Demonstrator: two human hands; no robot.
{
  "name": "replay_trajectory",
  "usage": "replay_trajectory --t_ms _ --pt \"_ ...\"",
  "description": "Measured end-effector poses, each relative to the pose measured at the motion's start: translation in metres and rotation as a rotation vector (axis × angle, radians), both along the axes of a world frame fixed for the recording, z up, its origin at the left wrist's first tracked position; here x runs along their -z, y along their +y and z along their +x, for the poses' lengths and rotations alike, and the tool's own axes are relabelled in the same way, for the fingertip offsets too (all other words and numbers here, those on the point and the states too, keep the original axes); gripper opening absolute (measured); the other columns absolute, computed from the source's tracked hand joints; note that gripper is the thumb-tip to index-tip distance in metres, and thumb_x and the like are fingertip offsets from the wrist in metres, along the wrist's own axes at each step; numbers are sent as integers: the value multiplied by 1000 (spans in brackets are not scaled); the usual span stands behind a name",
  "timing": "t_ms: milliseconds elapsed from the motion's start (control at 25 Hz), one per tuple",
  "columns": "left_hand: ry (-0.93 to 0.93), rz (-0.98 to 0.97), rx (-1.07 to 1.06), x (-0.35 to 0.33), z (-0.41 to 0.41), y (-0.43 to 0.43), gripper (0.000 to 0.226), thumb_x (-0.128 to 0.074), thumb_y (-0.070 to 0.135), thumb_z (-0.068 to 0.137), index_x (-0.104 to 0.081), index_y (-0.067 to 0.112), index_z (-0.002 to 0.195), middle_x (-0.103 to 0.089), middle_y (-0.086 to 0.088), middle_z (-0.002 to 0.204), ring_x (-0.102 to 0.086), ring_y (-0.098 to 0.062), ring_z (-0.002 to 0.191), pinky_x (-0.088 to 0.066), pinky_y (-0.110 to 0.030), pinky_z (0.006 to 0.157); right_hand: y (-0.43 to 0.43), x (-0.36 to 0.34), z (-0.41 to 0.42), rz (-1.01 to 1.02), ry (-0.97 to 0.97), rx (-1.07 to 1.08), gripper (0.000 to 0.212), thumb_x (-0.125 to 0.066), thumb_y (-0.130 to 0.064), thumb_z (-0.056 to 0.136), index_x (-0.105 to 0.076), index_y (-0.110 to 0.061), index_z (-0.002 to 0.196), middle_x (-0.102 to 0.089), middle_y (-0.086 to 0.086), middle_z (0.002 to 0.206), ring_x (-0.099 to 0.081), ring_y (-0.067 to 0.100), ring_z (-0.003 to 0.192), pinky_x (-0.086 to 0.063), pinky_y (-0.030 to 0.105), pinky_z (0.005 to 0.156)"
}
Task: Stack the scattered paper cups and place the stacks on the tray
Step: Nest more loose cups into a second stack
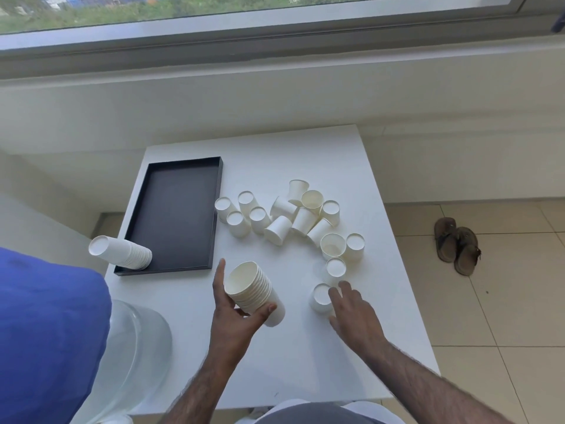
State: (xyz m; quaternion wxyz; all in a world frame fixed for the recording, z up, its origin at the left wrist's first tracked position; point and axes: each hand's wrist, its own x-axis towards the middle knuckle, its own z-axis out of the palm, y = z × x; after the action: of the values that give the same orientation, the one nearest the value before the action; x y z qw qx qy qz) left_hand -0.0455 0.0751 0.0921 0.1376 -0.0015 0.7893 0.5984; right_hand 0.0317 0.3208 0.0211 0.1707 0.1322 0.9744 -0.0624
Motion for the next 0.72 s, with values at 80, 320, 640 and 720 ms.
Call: replay_trajectory --t_ms 80,320,640,720 --pt "12 -21 -18 -3 -1 -3 132 -98 24 65 -9 77 146 -68 16 118 -74 -7 97 -56 -22 77 0 4 -1 30 12 -37 56 -60 -28 92 -38 -21 142 -40 7 140 -51 27 99 -51 37 70" --pt "-1 8 -14 -2 -1 -13 99 -97 49 54 -50 50 140 -70 22 116 -74 -15 103 -62 -30 74 -2 12 -9 -19 -13 -114 67 -60 -22 89 -30 -26 149 -38 5 137 -49 27 105 -49 36 67" --pt "-110 207 -146 0 3 -16 87 -98 39 57 -59 46 135 -72 10 119 -74 -19 107 -66 -48 75 -15 11 -2 -237 29 -29 54 -60 -30 94 -38 -23 143 -48 0 123 -52 25 108 -53 39 79" --pt "-140 286 -207 -1 1 -15 89 -96 31 63 -56 41 142 -68 3 128 -73 -20 112 -66 -45 77 -17 -5 -5 -631 95 273 56 -69 -30 91 -46 -26 142 -52 1 125 -57 24 112 -53 36 88"
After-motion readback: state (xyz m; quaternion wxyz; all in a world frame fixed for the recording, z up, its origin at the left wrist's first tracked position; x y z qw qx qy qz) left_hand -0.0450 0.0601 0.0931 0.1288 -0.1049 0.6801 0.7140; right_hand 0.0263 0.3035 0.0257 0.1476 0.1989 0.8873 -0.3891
